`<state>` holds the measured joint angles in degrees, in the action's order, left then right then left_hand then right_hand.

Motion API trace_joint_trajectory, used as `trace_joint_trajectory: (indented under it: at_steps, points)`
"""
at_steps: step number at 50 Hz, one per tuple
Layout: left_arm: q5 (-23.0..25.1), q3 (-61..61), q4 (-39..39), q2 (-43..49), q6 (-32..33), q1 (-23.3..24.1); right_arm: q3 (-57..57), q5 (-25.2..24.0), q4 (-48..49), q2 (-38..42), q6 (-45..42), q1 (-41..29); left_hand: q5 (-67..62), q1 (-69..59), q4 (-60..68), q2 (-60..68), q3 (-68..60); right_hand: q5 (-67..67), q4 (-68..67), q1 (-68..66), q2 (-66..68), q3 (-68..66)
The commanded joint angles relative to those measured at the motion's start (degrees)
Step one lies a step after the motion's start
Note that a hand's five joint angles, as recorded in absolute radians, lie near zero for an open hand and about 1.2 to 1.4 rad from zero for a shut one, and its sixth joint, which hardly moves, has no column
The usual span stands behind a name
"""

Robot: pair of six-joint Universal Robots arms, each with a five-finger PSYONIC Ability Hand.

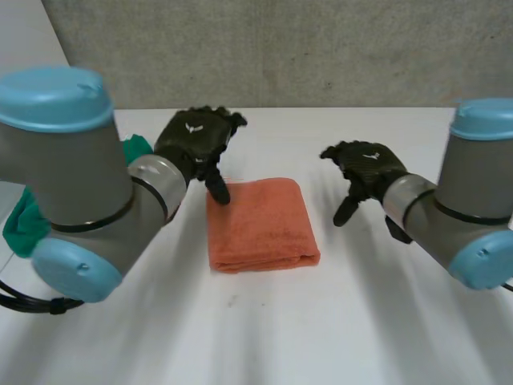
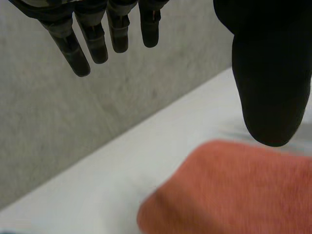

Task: Fold the laundry.

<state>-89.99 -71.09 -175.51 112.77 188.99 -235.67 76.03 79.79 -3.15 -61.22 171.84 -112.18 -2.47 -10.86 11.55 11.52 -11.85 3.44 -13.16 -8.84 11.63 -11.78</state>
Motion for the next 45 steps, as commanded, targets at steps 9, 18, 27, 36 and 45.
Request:
trace_joint_trajectory:
  at_steps: [9,18,27,36,45]
  points:
    - [11.4,-4.8,0.3,-5.6,-0.2,-0.1,11.8,-0.2,1.9,-0.7,3.2,1.8,2.5,0.9,-1.5,-1.5,1.9,0.2,-0.5,-4.8,2.0,-1.8]
    - [11.2,-5.4,0.2,-5.7,-0.4,-0.2,12.1,-1.4,9.4,3.1,11.1,-0.1,2.5,0.9,-1.5,-1.5,1.9,9.6,-9.9,-14.2,11.4,-11.3]
    - [11.1,-5.9,0.1,-5.5,-0.5,-0.4,10.9,-2.2,11.9,6.9,12.0,-5.0,2.5,0.9,-1.5,-1.5,1.9,9.8,-10.0,-14.4,11.6,-11.4]
    - [11.1,-6.3,0.0,-5.5,-0.5,-0.4,7.5,-1.7,13.0,11.1,13.7,-7.6,2.5,0.9,-1.5,-1.5,1.9,12.8,-13.1,-17.4,14.6,-14.4]
    - [11.1,-6.3,0.0,-5.2,-0.6,-0.7,5.2,0.4,15.4,13.0,13.5,-7.6,2.5,0.9,-1.5,-1.5,1.9,22.9,-23.2,-27.5,24.7,-24.5]
